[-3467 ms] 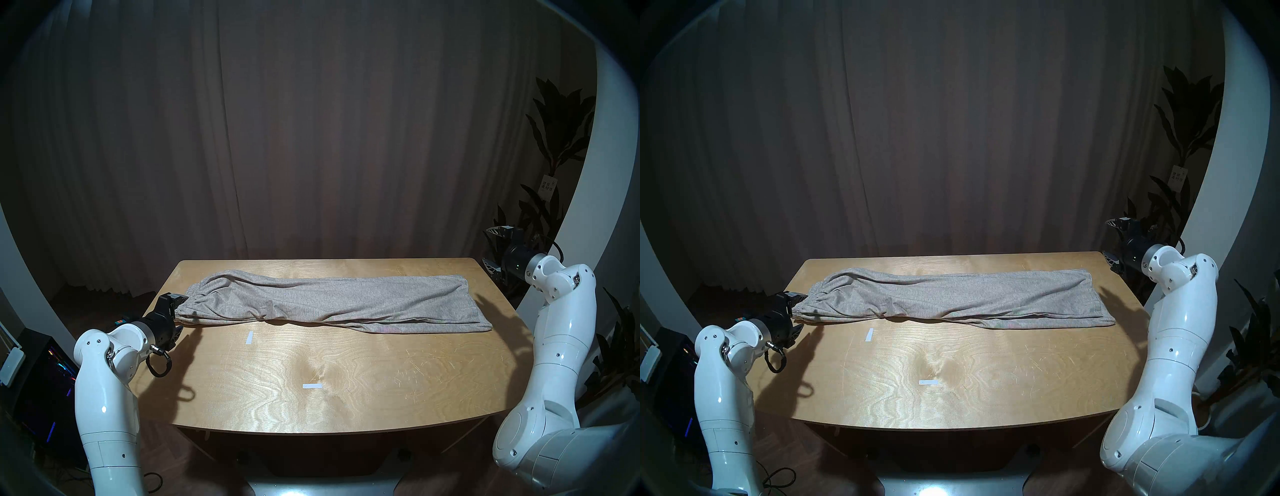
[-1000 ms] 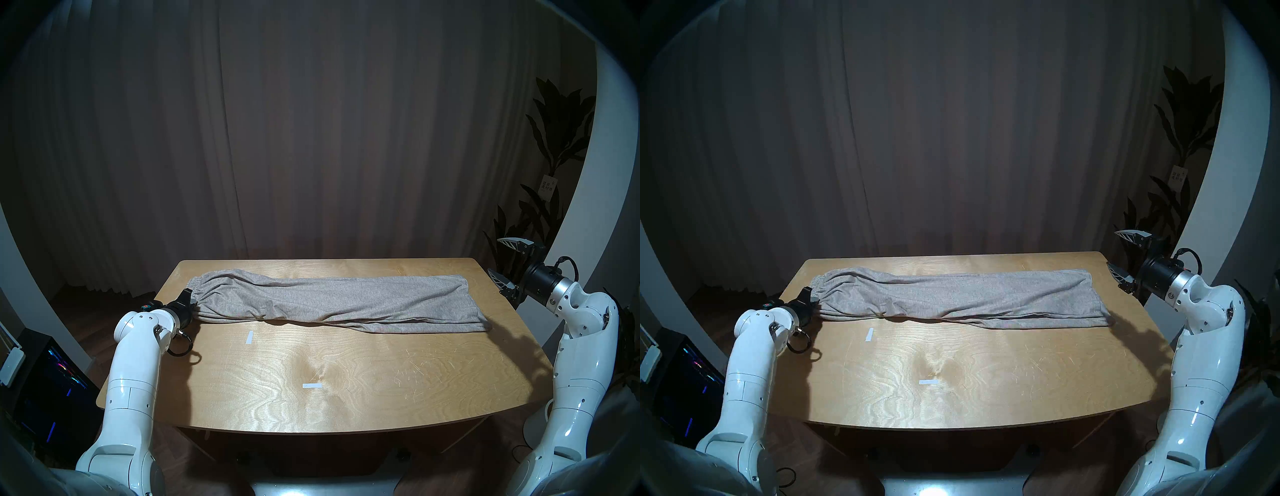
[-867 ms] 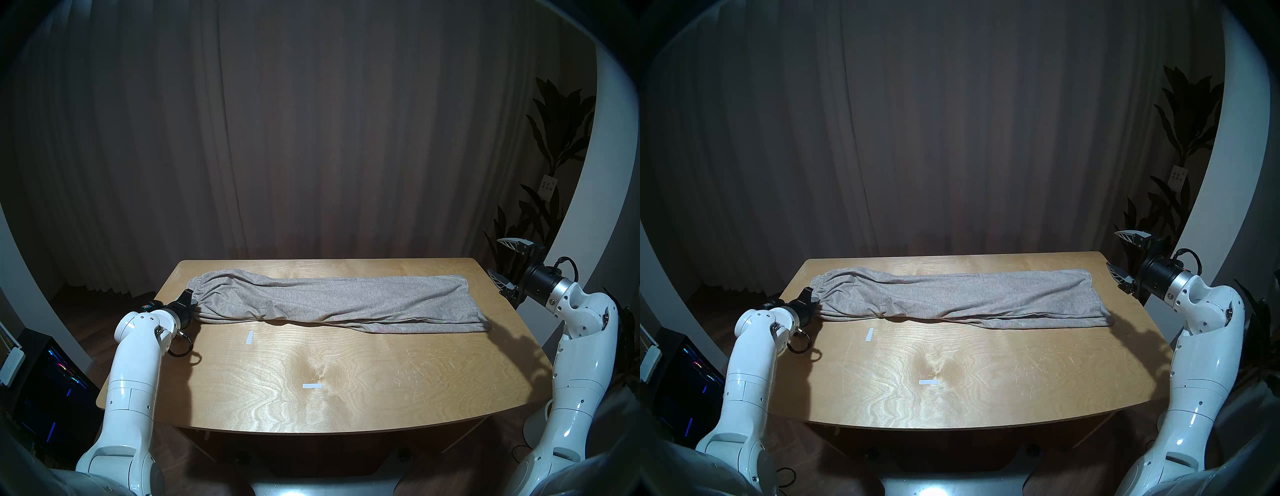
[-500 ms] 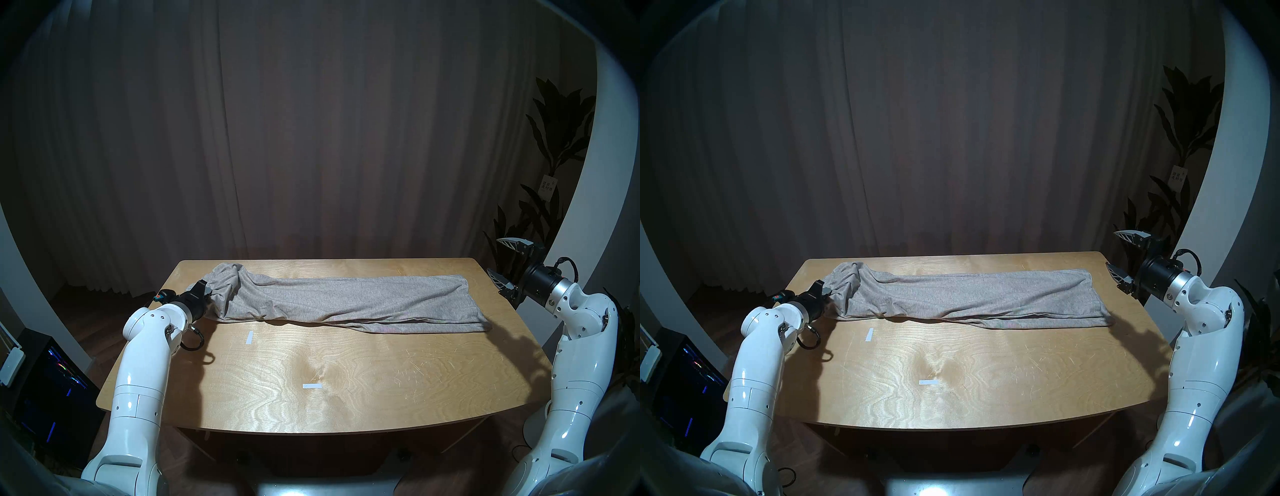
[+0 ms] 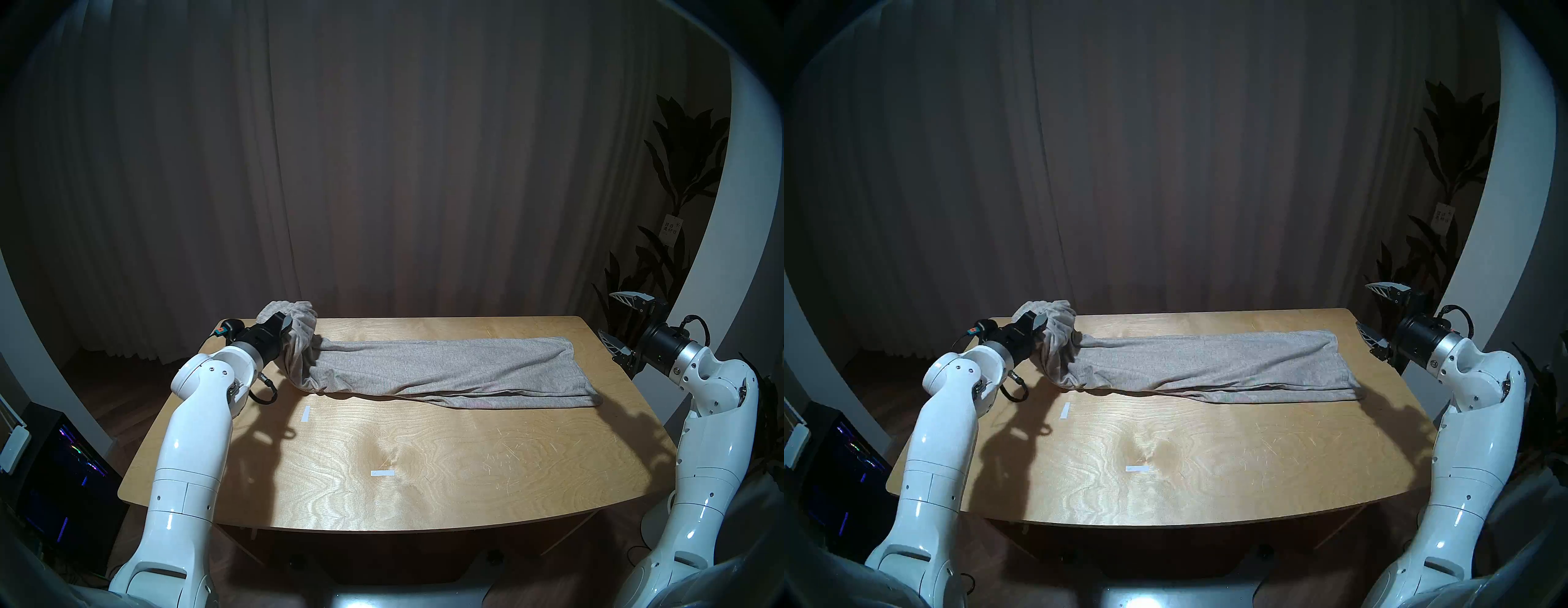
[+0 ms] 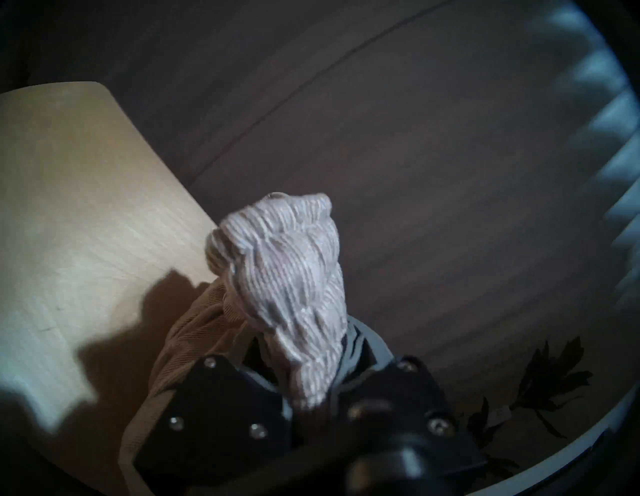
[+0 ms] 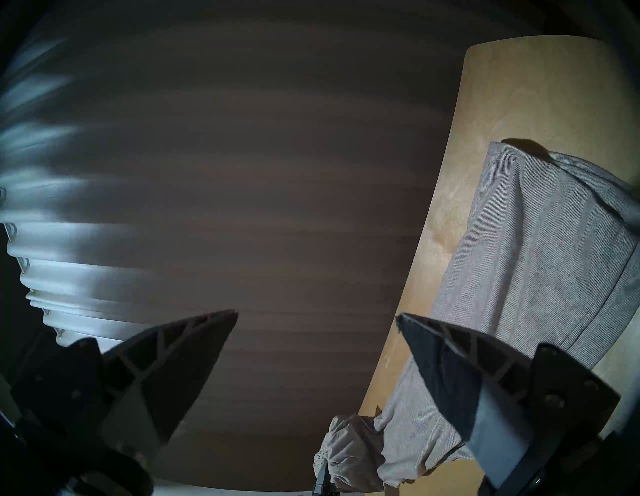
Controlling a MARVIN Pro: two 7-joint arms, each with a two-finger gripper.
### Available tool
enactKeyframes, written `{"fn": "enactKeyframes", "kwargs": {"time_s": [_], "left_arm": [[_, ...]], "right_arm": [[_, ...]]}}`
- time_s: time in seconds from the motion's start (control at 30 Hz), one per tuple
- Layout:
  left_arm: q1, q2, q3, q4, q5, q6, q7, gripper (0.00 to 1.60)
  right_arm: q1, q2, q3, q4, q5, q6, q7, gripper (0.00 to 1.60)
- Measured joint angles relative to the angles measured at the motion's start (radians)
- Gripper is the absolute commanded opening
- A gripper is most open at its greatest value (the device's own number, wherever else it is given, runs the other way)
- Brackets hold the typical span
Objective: Fold the pants in half lengthwise, then in half again, and set them down flat
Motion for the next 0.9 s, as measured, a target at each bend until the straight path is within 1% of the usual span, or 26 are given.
{"fn": "enactKeyframes", "kwargs": {"time_s": [0.17,0.27,0.37,0.47,0.57,0.67,0.9], "left_arm": [[0.013,-0.024,0.066,-0.062,0.029,-0.009,0.0,0.0],[0.02,-0.04,0.106,-0.096,0.049,-0.018,0.005,0.0],[0.025,-0.056,0.145,-0.133,0.075,-0.031,0.024,0.0],[0.03,-0.07,0.182,-0.171,0.11,-0.046,0.057,0.0],[0.033,-0.084,0.225,-0.204,0.161,-0.069,0.107,0.0],[0.034,-0.096,0.268,-0.219,0.217,-0.097,0.153,0.0],[0.03,-0.121,0.379,-0.227,0.375,-0.163,0.266,0.0]], "right_arm": [[-0.001,-0.007,0.002,-0.008,-0.002,-0.012,-0.009,1.6],[-0.004,-0.007,0.003,-0.02,-0.015,-0.02,-0.023,1.6],[-0.009,-0.007,0.009,-0.03,-0.034,-0.025,-0.035,1.6],[-0.031,-0.008,0.038,-0.02,-0.05,-0.023,-0.034,1.6],[-0.057,-0.012,0.076,0.008,-0.067,-0.014,-0.024,1.6],[-0.072,-0.02,0.097,0.026,-0.079,-0.007,-0.009,1.6],[-0.074,-0.042,0.119,0.04,-0.108,0.0,0.039,1.6]]}}
